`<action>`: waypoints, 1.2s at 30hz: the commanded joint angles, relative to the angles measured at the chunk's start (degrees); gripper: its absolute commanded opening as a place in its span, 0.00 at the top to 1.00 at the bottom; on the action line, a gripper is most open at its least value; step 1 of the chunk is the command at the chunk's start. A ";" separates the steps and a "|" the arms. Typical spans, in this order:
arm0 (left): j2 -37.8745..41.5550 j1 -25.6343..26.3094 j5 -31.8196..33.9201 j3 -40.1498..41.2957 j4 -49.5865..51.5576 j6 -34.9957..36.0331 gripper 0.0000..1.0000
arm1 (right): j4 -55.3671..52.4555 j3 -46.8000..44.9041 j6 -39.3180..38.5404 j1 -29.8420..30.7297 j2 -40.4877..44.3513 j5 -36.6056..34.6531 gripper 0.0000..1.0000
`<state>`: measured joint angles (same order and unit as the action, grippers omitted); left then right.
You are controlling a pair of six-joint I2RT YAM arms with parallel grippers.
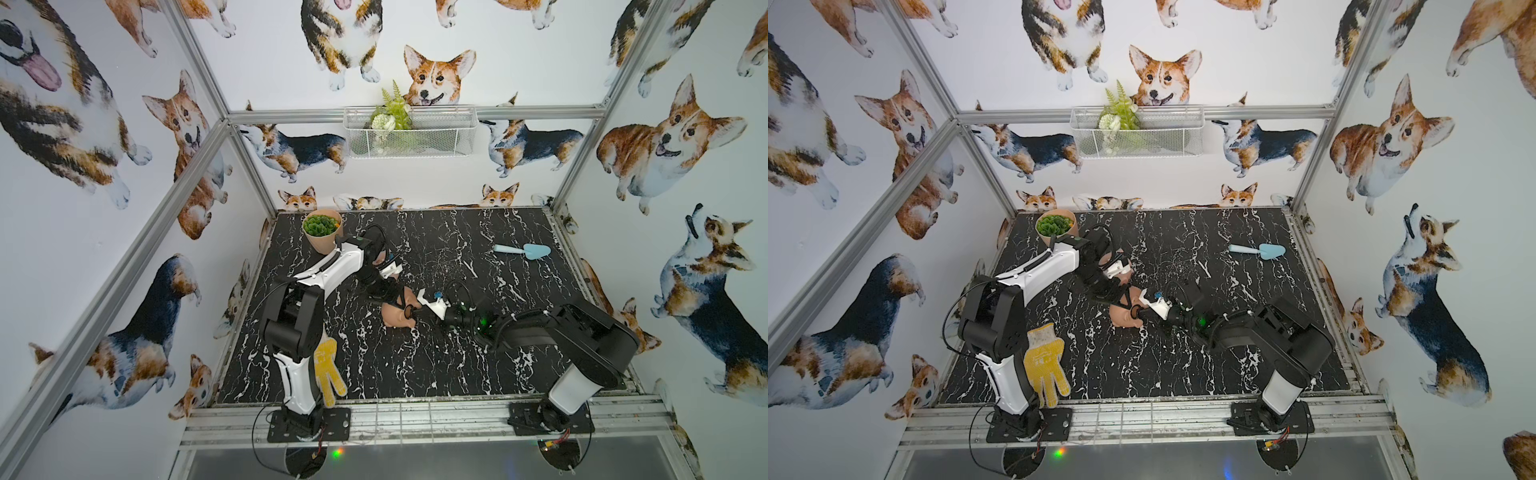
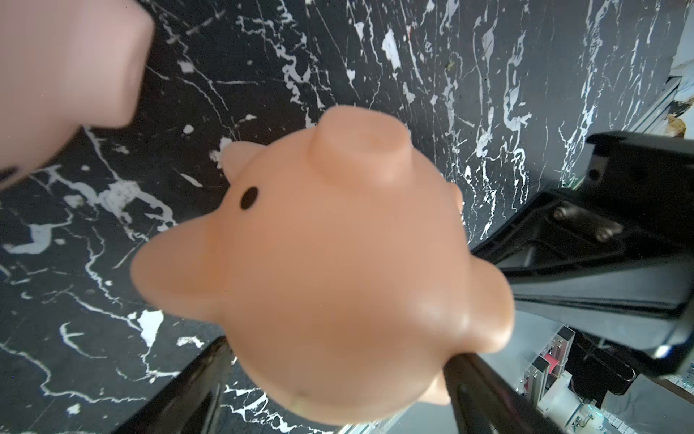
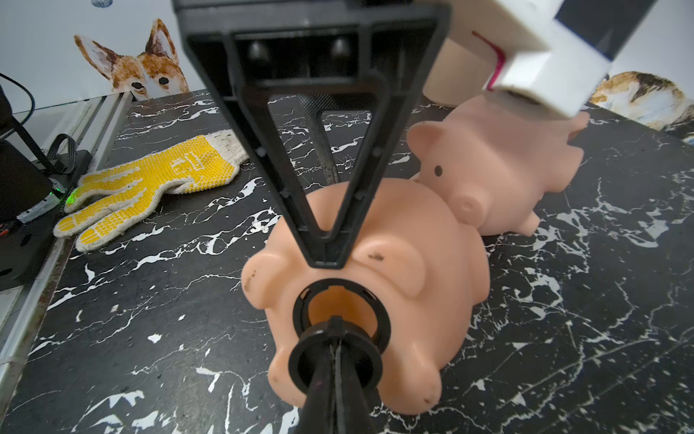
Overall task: Close piggy banks
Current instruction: Close the knob on the piggy bank.
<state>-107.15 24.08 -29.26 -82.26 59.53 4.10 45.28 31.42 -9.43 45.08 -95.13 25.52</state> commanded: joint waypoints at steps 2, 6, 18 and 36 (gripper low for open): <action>-0.32 0.17 0.43 -0.53 1.37 1.35 0.11 | -0.10 0.84 -1.88 0.02 -0.39 0.94 1.00; -0.50 0.11 0.43 -1.03 1.79 1.44 0.11 | -1.23 1.61 -1.96 -0.17 -0.48 1.17 1.00; -0.96 0.36 0.52 -1.41 1.99 1.28 0.12 | -6.46 3.44 -4.04 -0.17 -0.40 1.86 1.00; -0.07 0.48 0.65 -0.89 1.71 1.09 0.12 | -9.40 5.15 -4.94 -0.12 -0.79 2.34 1.00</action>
<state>-107.79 24.43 -29.06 -83.40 60.34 4.29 36.60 36.05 -13.08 44.97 -95.77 27.00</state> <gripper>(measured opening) 0.879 0.049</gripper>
